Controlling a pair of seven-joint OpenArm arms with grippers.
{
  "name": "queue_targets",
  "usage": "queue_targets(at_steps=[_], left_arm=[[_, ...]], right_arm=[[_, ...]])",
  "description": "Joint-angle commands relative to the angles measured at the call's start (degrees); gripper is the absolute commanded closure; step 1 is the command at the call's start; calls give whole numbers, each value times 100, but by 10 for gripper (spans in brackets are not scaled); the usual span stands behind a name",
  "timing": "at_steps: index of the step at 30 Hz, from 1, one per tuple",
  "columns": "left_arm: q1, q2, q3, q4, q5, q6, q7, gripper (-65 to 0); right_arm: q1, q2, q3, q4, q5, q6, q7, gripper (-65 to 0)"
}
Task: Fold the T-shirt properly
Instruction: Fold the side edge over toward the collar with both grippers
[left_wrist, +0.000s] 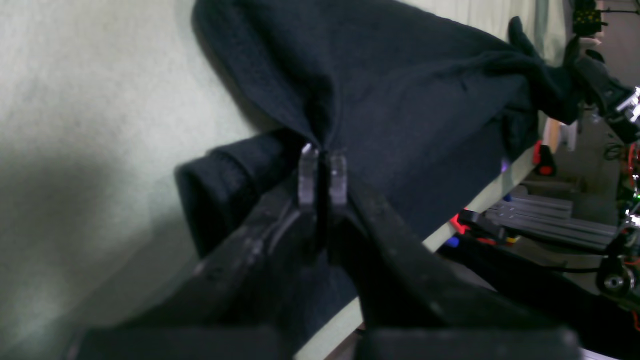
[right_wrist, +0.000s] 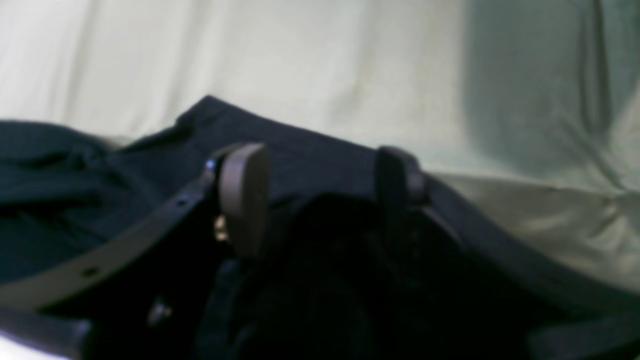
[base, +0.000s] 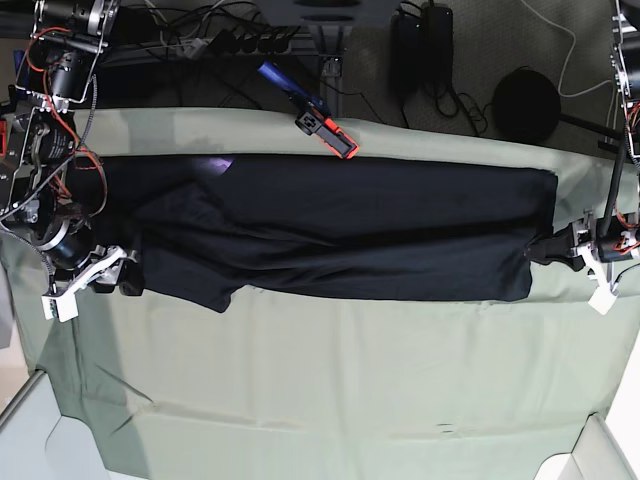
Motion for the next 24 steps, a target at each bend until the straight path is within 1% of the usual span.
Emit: queue_targets(at_steps=[1,4,7,10,16,24], left_arm=[[-107,-129,-33,81,-107,-117,-37,-30],[-107,-129,-33,81,-118,-117,-35,-30],[-107,-129,-33,81,-118,-117,-35,-30],[-107,-129,-33,81,-120,-117,-37,-30],[-107,-129,-33,81,-125,-117,-39,-30],[-107,-129,-33,81,-125,-117,-39,-30]], right_arm=[[131,79,76,-70,37,258,63,-345],[179,76,260,-374,24,168,63,-345],[179,79,623,-549,9,151,61,-345],[179,79,935,-658,201,155,11,-345],[181,17,960,-785,291,155,-44,-345],[229,-345,957,-791,308,155,-22,-345]])
